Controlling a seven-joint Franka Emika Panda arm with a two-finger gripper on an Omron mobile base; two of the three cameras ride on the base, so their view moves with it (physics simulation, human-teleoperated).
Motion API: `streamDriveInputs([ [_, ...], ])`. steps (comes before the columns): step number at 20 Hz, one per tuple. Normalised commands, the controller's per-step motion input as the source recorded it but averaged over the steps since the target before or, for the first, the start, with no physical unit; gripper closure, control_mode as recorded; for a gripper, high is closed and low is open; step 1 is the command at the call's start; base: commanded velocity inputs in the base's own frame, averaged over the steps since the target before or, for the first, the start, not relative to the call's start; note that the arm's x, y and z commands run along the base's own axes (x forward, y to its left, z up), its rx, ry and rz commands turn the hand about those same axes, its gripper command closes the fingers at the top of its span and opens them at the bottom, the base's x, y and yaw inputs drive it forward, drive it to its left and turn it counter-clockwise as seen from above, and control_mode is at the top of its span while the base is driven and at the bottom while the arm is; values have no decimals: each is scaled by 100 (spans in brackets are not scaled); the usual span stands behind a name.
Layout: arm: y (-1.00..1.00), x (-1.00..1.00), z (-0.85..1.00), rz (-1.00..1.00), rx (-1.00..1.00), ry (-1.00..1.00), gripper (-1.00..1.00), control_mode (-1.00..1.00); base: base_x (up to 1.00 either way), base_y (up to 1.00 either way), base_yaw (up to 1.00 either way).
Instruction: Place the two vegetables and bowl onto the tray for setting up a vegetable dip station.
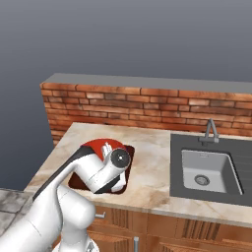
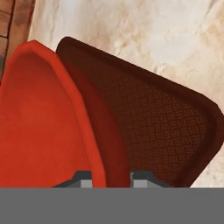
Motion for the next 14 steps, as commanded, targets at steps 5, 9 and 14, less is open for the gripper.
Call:
streamDriveInputs([
  [5,0,36,-16,0,0,0,100,-100,0,0,0],
  [9,-7,11,-25,0,0,0,100,-100,0,0,0],
  [14,-16,0,-1,0,0,2,100,-100,0,0,0],
])
